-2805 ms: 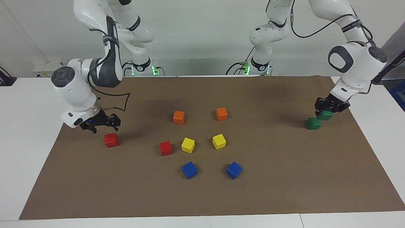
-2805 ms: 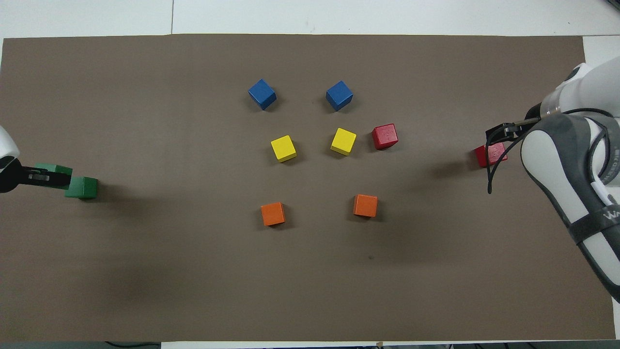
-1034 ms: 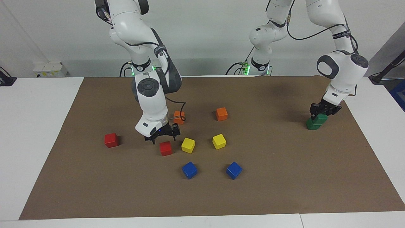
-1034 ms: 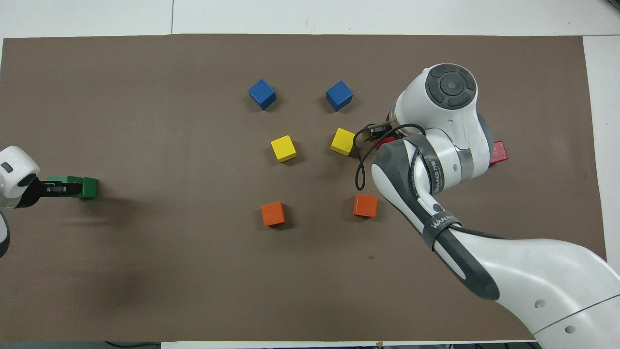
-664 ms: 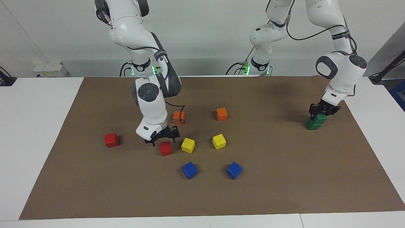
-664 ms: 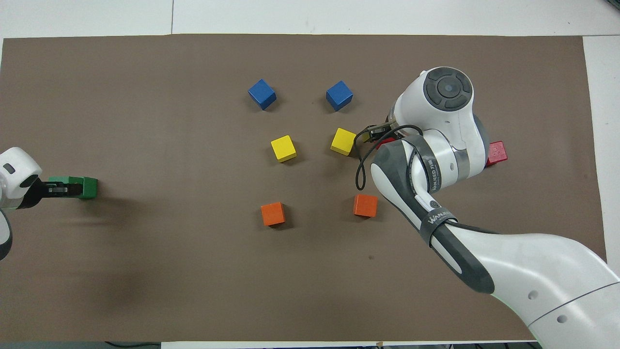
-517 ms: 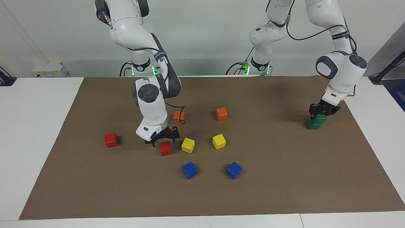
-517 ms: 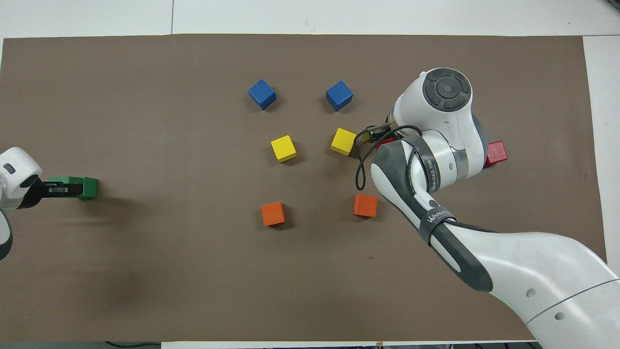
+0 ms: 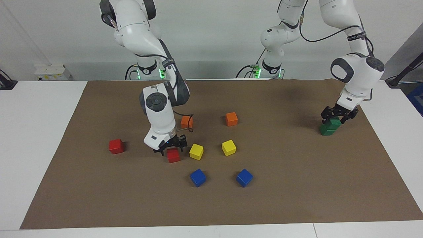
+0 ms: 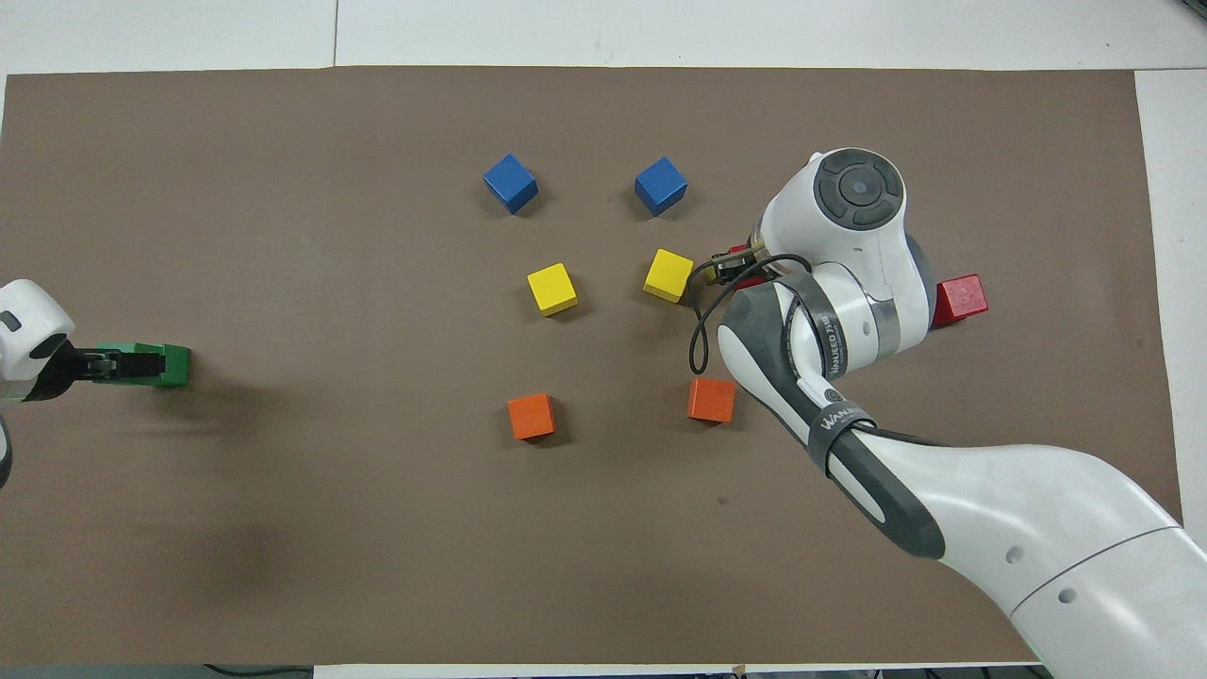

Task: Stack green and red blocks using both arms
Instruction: 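Carry red toward the first red with the right gripper while the left gripper withdraws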

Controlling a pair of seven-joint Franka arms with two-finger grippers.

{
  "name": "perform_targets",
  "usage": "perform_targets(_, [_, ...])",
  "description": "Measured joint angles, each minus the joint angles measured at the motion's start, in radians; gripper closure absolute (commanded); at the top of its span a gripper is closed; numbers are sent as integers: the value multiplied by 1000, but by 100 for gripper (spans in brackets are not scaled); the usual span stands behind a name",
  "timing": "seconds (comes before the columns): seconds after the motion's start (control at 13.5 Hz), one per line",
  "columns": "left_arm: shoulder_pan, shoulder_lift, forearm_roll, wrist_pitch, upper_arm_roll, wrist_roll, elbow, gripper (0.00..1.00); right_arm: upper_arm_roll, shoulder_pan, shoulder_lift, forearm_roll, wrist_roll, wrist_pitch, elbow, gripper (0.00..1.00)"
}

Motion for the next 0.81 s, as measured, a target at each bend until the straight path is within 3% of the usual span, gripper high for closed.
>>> perform_targets(0.07, [0, 0, 0, -48, 0, 0, 40, 0, 0, 0, 0, 0, 0, 0, -3, 89])
perform_targets(0.15, [0, -1, 0, -96, 0, 0, 85, 0, 0, 0, 0, 0, 0, 0, -5, 100])
perform_targets(0.52, [-4, -20, 0, -267, -8, 0, 280, 0, -4, -15, -19, 0, 6, -50, 2, 100])
perform_targets(0.81, [-31, -64, 27, -441, -20, -57, 388, 0, -7, -136, -188, -1, -42, -263, 19, 100])
